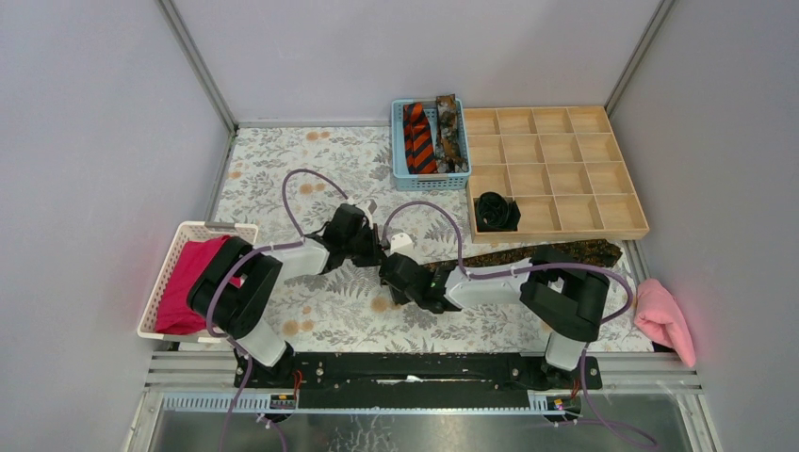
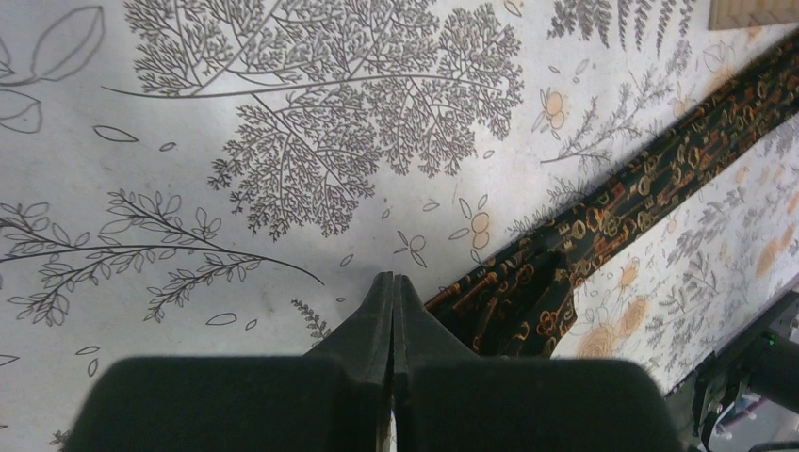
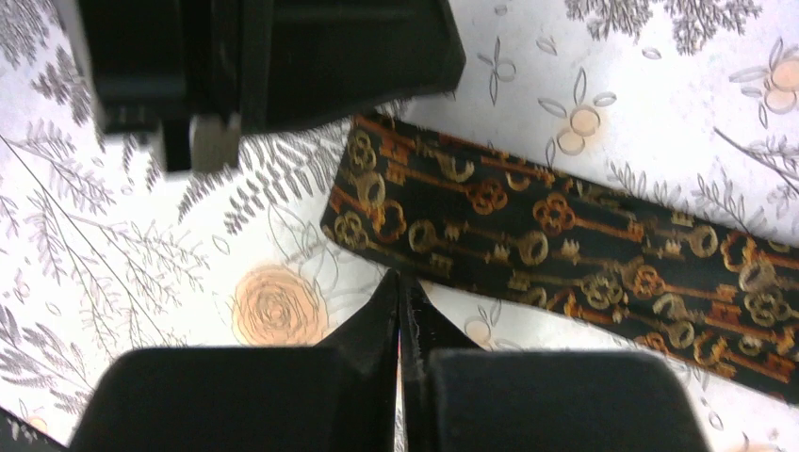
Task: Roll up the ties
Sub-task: Roll the tie at the center of the board.
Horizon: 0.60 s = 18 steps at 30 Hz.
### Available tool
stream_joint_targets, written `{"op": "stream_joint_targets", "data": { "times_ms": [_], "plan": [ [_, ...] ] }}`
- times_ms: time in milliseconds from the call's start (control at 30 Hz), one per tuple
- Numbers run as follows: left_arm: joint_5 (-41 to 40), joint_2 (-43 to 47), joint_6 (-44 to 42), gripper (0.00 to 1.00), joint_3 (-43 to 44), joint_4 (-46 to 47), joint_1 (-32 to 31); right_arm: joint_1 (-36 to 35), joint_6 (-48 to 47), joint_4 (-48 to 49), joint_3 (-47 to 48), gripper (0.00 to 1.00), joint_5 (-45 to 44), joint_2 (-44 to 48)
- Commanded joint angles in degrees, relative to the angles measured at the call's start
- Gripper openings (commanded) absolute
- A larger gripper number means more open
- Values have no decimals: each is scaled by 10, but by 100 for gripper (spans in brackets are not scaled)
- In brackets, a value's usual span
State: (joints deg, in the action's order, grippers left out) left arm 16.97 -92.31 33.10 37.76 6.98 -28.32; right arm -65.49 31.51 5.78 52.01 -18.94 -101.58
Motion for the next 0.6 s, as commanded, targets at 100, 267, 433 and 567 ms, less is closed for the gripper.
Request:
{"op": "stream_joint_targets", "data": {
  "times_ms": [100,267,433,567],
  "plan": [
    [-122,-28,29,5,71,-120,6,-49,5,-162,10,11,-65,95],
    [-167,10,66,16,117,-146,20,-67,5,-233,38,36,-120,142],
    [-233,162,107,22,72,-159,43,-80,-5,-288,115,50,-179,88],
    [-276,323,122,28,19,-186,43,-88,-11,-306,178,59,-204,21]
  ]
}}
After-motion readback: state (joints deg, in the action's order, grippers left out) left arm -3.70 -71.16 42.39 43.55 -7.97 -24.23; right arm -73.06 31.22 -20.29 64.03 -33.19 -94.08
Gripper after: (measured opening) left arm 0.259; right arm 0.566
